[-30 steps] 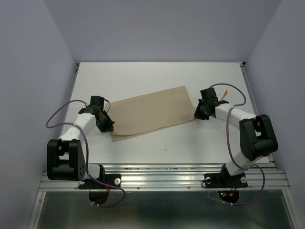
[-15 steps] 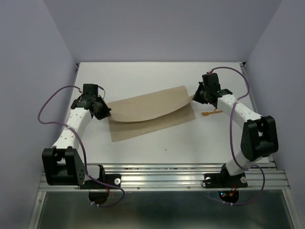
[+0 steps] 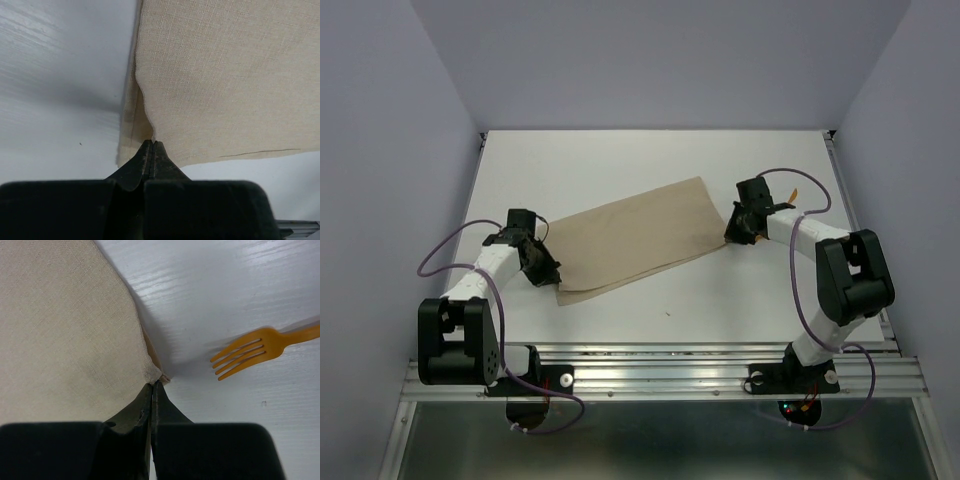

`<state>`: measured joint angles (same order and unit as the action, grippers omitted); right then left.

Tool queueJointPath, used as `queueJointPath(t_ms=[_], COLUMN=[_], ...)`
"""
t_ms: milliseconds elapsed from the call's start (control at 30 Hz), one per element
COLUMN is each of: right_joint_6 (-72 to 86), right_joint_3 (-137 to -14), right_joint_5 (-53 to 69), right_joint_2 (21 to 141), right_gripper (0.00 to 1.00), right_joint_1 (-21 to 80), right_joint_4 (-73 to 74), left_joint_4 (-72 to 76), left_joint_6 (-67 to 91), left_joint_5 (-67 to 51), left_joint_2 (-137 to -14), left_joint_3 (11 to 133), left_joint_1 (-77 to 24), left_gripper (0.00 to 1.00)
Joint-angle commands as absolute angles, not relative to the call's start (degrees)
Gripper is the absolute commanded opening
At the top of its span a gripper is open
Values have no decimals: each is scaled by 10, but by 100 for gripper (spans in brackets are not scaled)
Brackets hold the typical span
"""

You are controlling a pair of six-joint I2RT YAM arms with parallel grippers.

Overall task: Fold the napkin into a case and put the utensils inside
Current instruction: Smooth out the rectangle-folded napkin at the center of the board.

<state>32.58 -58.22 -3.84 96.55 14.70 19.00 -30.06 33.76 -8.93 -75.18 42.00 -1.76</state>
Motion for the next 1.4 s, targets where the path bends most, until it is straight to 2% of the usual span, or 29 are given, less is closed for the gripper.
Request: queueJointPath(t_ms=[0, 567, 600, 667, 767, 833, 1133, 1267, 1367], right_joint_6=[323, 328, 326, 323, 318, 314, 295, 296, 299], right_joint_3=[-587, -573, -572, -573, -582, -592, -664, -690, -700], right_joint_5=[-49, -47, -48, -56, -77, -88, -102, -89, -49], right_joint_2=[962, 966, 969, 970, 956, 939, 943, 975, 1001], right_gripper=[1, 2, 6, 23, 35, 39, 42, 35, 33], right_joint_1=[151, 151, 151, 151, 151, 151, 179, 212, 226], right_joint_4=[165, 157, 158, 162, 170, 177, 207, 204, 196], left_joint_4=[-284, -297, -299, -303, -307, -308, -315, -326, -336], left_joint_6=[343, 343, 343, 343, 338, 336, 336, 334, 330], left_joint_5=[-84, -85, -85, -85, -85, -85, -88, -95, -103], left_joint_2=[-749, -734, -731, -728, -730, -734, -734, -729, -728], left_joint_3=[428, 440, 446, 453, 461, 461, 467, 482, 493], left_joint_1=[-15, -15, -15, -15, -15, -15, -15, -15, -15], left_gripper=[0, 0, 0, 0, 0, 0, 0, 0, 0])
